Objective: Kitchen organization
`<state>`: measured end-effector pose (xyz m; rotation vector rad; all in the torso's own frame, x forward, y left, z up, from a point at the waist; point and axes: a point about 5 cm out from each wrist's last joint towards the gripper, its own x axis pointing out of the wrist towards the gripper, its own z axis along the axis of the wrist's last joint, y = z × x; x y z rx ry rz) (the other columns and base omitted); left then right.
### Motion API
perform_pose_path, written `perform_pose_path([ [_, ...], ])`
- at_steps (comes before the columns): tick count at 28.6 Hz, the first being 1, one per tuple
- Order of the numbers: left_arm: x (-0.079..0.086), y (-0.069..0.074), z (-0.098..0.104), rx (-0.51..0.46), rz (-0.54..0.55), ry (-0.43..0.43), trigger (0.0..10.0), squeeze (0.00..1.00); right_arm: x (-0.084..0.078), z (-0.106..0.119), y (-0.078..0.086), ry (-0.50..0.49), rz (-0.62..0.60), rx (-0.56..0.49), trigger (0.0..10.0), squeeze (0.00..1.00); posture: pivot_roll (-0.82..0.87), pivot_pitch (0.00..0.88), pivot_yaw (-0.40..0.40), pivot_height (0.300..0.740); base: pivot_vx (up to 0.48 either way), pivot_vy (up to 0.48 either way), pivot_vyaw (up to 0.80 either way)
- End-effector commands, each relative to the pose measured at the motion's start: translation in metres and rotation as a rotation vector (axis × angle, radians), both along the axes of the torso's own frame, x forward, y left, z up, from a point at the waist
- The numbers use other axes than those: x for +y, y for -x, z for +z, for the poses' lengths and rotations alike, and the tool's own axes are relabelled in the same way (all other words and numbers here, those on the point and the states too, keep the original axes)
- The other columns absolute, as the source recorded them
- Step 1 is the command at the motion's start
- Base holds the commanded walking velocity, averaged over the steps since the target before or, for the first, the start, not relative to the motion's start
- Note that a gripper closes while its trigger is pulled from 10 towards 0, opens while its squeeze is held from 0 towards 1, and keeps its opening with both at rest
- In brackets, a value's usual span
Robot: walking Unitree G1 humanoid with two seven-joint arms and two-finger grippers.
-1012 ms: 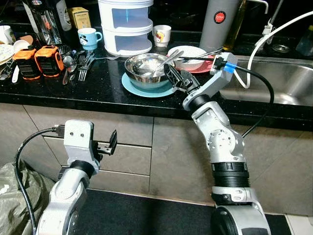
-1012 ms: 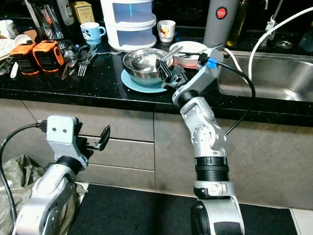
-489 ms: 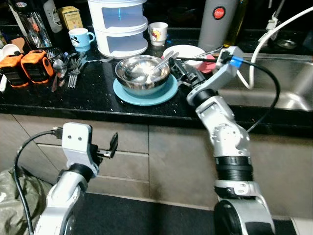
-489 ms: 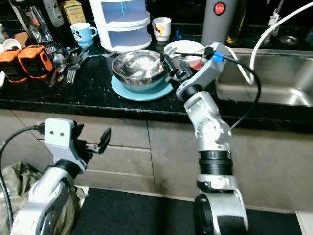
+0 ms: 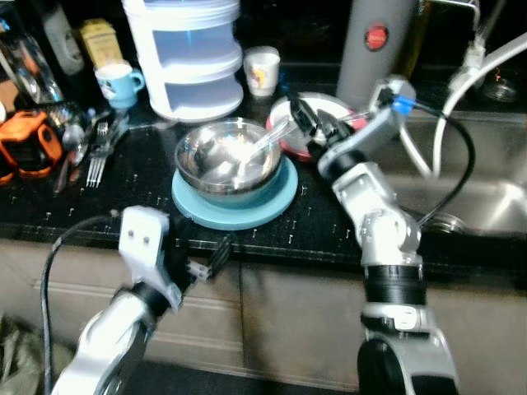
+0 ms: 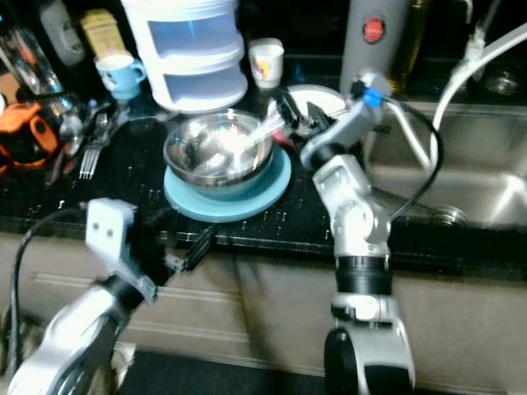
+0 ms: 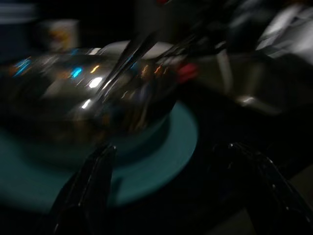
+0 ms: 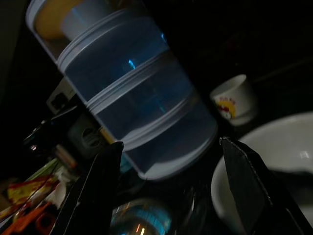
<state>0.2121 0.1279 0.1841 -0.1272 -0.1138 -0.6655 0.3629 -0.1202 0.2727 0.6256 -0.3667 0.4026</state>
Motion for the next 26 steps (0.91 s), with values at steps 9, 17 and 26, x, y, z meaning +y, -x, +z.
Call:
perform_pose_path([
  [9, 0.003, 0.006, -0.005, 0.049, -0.018, -0.058, 10.0, 0.00, -0.005, 0.004, 0.002, 0.003, 0.035, -0.015, 10.0, 0.00, 0.12, 0.000, 0.016, 0.740, 0.000, 0.000, 0.00],
  [17, -0.001, 0.010, -0.007, 0.079, -0.019, -0.058, 10.0, 0.00, -0.035, 0.013, 0.009, 0.097, 0.014, -0.042, 10.0, 0.00, 0.11, 0.000, 0.015, 0.740, 0.000, 0.000, 0.00],
  [26, 0.003, 0.011, -0.020, 0.103, 0.006, -0.156, 10.0, 0.00, -0.017, -0.006, 0.019, 0.165, 0.211, 0.036, 10.0, 0.00, 0.10, 0.000, 0.017, 0.740, 0.000, 0.000, 0.00],
])
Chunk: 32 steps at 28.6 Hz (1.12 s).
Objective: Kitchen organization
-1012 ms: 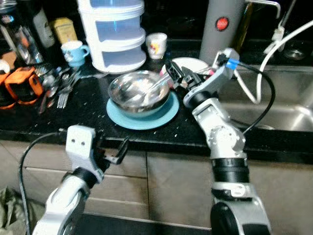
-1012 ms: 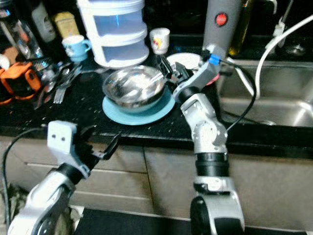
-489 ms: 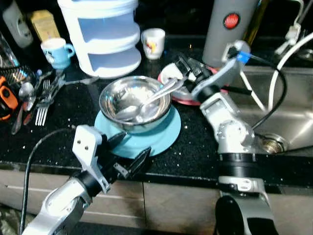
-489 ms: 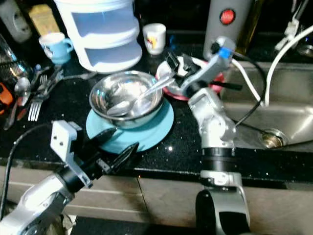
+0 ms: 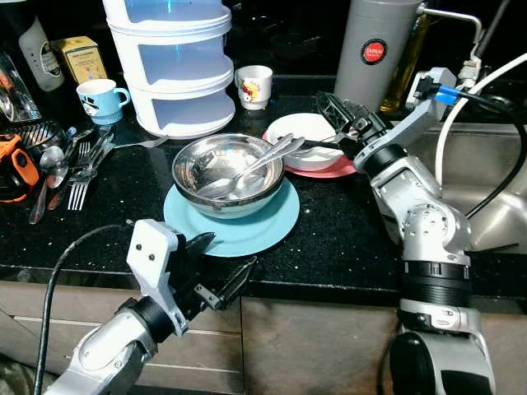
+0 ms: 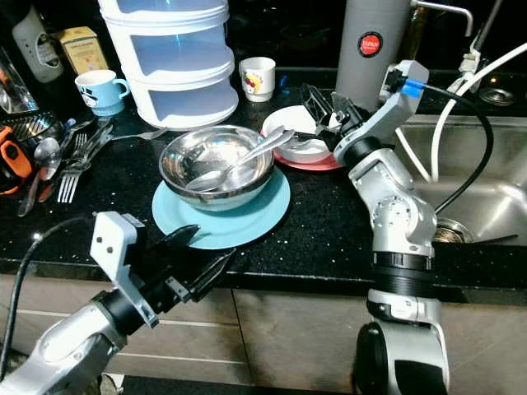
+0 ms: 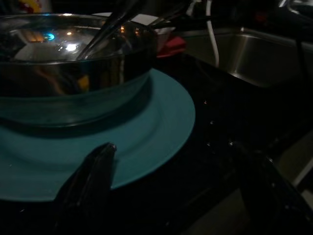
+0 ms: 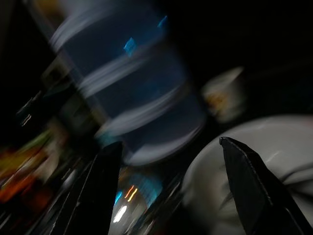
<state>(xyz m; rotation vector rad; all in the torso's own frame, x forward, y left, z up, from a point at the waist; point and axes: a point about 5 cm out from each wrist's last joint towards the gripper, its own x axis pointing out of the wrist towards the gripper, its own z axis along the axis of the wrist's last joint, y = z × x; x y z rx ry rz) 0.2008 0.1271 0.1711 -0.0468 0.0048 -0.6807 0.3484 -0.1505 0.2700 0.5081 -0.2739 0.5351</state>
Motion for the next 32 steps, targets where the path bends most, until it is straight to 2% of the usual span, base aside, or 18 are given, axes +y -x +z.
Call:
perform_pose_path([
  [1, 0.009, -0.002, -0.009, 0.018, 0.071, -0.064, 10.0, 0.00, 0.020, -0.006, 0.007, 0.016, 0.128, 0.032, 10.0, 0.00, 0.11, 0.000, 0.014, 0.740, 0.000, 0.000, 0.00],
  [4, 0.017, -0.006, -0.010, 0.013, 0.143, -0.078, 10.0, 0.00, 0.026, -0.008, 0.010, 0.009, 0.152, 0.041, 10.0, 0.00, 0.11, 0.000, 0.014, 0.740, 0.000, 0.000, 0.00],
  [8, 0.034, -0.015, -0.007, -0.024, 0.286, -0.126, 10.0, 0.00, 0.033, -0.008, 0.002, -0.049, 0.073, 0.071, 10.0, 0.00, 0.11, 0.000, 0.010, 0.740, 0.000, 0.000, 0.00],
  [12, 0.039, -0.017, -0.006, -0.044, 0.337, -0.146, 10.0, 0.00, 0.035, -0.003, -0.002, -0.083, 0.047, 0.074, 10.0, 0.00, 0.11, 0.000, 0.008, 0.740, 0.000, 0.000, 0.00],
  [18, 0.040, -0.017, -0.005, -0.051, 0.354, -0.149, 10.0, 0.00, 0.035, -0.002, -0.004, -0.094, 0.023, 0.086, 10.0, 0.00, 0.12, 0.000, 0.003, 0.740, 0.000, 0.000, 0.00],
  [27, 0.043, -0.019, -0.002, -0.075, 0.404, -0.139, 10.0, 0.00, 0.034, -0.011, -0.009, -0.039, -0.033, 0.149, 10.0, 0.00, 0.12, 0.000, -0.001, 0.740, 0.000, 0.000, 0.00],
  [29, 0.049, -0.021, 0.000, -0.090, 0.459, -0.139, 10.0, 0.00, 0.037, -0.021, -0.011, 0.028, -0.062, 0.173, 10.0, 0.00, 0.12, 0.000, -0.003, 0.740, 0.000, 0.000, 0.00],
  [32, 0.053, -0.022, 0.002, -0.098, 0.493, -0.143, 10.0, 0.00, 0.040, -0.022, -0.011, 0.023, -0.060, 0.177, 10.0, 0.00, 0.12, 0.000, -0.005, 0.740, 0.000, 0.000, 0.00],
])
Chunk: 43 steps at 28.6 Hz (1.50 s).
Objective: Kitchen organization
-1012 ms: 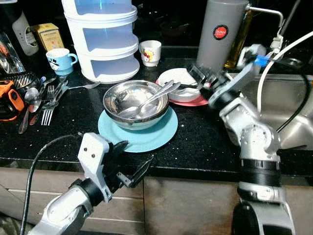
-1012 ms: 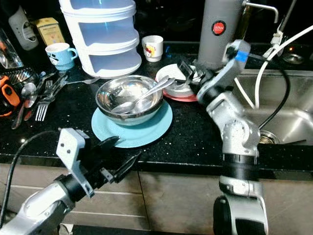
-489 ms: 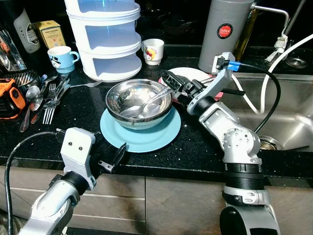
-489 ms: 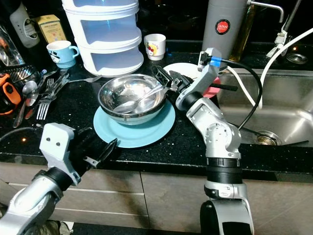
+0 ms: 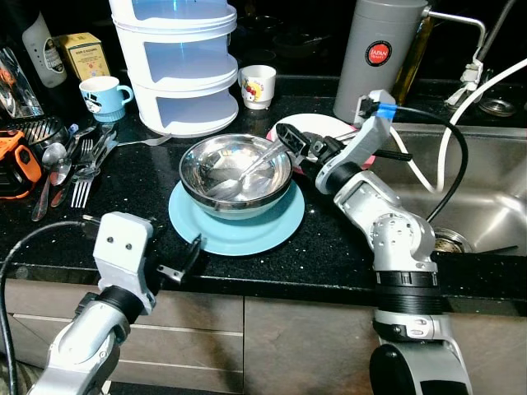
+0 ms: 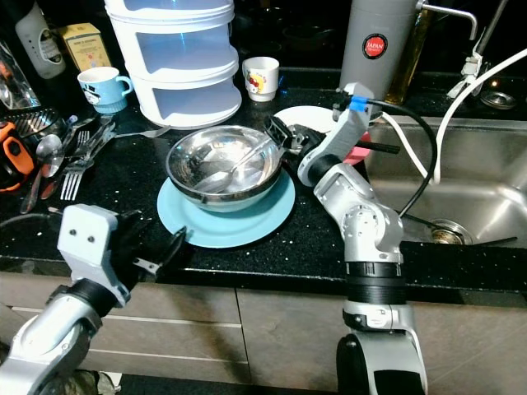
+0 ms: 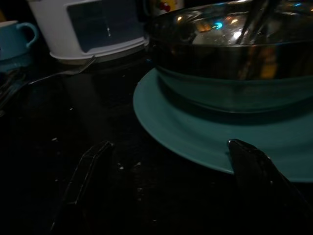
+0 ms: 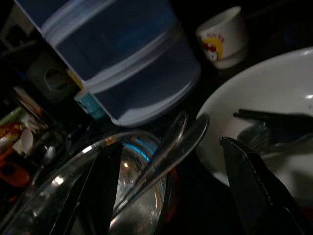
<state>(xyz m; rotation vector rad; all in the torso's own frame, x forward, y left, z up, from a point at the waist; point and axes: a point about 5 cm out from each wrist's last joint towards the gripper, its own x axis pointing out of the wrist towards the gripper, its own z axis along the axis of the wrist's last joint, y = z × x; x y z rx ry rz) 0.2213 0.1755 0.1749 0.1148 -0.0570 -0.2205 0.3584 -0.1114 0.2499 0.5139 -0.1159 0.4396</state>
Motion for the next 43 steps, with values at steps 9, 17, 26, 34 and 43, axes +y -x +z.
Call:
perform_pose_path([
  [9, 0.005, -0.002, -0.002, 0.000, 0.049, 0.006, 10.0, 0.00, 0.005, 0.002, -0.002, -0.042, 0.019, -0.008, 10.0, 0.00, 0.13, 0.000, -0.013, 0.740, 0.000, 0.000, 0.00],
  [17, 0.002, -0.003, -0.001, -0.004, 0.049, 0.010, 10.0, 0.00, 0.012, -0.003, -0.008, -0.037, 0.011, 0.002, 10.0, 0.00, 0.14, 0.000, -0.027, 0.740, 0.000, 0.000, 0.00],
  [26, -0.012, 0.004, 0.006, -0.018, -0.065, 0.089, 10.0, 0.00, 0.013, 0.007, -0.020, -0.087, -0.022, -0.022, 0.0, 0.00, 0.15, 0.000, -0.044, 0.740, 0.000, 0.000, 0.00],
  [34, -0.013, 0.005, 0.004, -0.008, -0.067, 0.087, 10.0, 0.00, 0.013, 0.009, -0.021, -0.105, -0.025, -0.029, 0.0, 0.00, 0.15, 0.000, -0.046, 0.740, 0.000, 0.000, 0.00],
  [43, -0.012, 0.005, 0.004, -0.004, -0.069, 0.085, 10.0, 0.00, 0.009, 0.011, -0.024, -0.136, -0.036, -0.043, 0.0, 0.00, 0.15, 0.000, -0.041, 0.740, 0.000, 0.000, 0.00],
])
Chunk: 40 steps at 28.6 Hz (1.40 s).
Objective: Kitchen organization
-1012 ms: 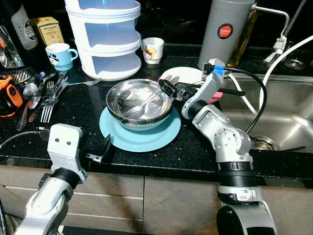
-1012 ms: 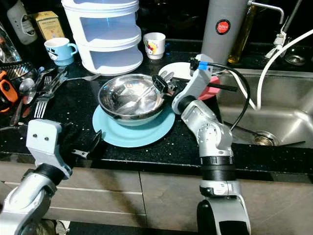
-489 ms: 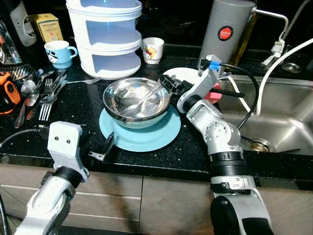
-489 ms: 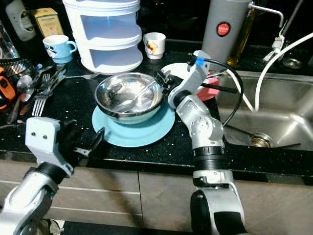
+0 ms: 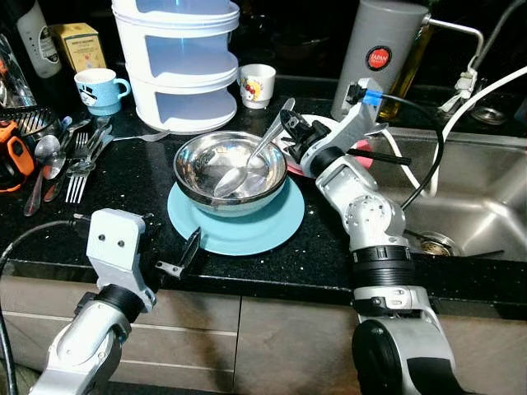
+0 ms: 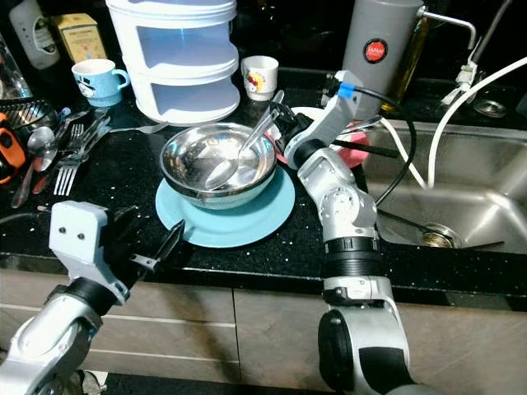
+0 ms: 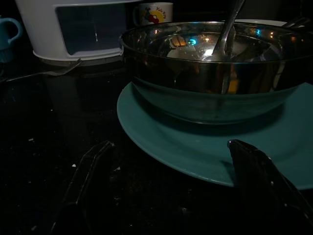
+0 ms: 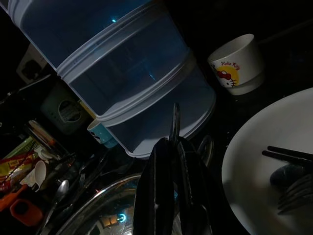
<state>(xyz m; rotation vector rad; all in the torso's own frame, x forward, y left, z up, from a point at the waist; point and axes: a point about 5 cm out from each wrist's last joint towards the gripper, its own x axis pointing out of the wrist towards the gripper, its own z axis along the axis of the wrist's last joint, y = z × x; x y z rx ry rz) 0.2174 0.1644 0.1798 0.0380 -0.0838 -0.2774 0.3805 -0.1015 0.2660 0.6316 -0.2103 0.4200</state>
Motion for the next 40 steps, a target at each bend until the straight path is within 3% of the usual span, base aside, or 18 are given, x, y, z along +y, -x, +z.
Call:
perform_pose_path([
  [1, -0.001, 0.001, -0.001, 0.011, -0.010, 0.007, 10.0, 0.00, -0.002, -0.004, -0.002, -0.010, -0.005, 0.011, 0.0, 0.00, 0.15, 0.000, -0.041, 0.740, 0.000, 0.000, 0.00],
  [5, -0.001, 0.001, -0.001, 0.011, -0.011, 0.007, 10.0, 0.00, -0.003, -0.001, -0.002, -0.035, 0.001, -0.001, 0.0, 0.00, 0.15, 0.000, -0.040, 0.740, 0.000, 0.000, 0.00],
  [11, -0.001, -0.001, 0.001, 0.003, -0.017, 0.005, 10.0, 0.00, -0.011, 0.022, 0.004, -0.171, 0.035, -0.116, 0.0, 0.00, 0.15, 0.000, -0.032, 0.740, 0.000, 0.000, 0.00],
  [15, -0.002, -0.005, 0.003, -0.002, -0.033, 0.007, 10.0, 0.00, -0.015, 0.044, 0.013, -0.298, 0.137, -0.206, 0.0, 0.00, 0.15, 0.000, -0.025, 0.740, 0.000, 0.000, 0.00],
  [28, -0.005, -0.009, 0.005, -0.017, -0.053, 0.007, 10.0, 0.00, -0.016, 0.052, 0.020, -0.287, 0.172, -0.268, 0.0, 0.00, 0.15, 0.000, -0.021, 0.740, 0.000, 0.000, 0.00],
  [33, -0.019, -0.010, 0.016, -0.047, -0.147, 0.063, 10.0, 0.00, -0.020, 0.068, 0.039, -0.348, 0.264, -0.379, 0.0, 0.00, 0.14, 0.000, -0.015, 0.740, 0.000, 0.000, 0.00],
  [40, -0.035, -0.008, 0.022, -0.057, -0.256, 0.099, 10.0, 0.00, -0.020, 0.068, 0.042, -0.303, 0.266, -0.369, 0.0, 0.00, 0.13, 0.000, -0.005, 0.740, 0.000, 0.000, -0.57],
])
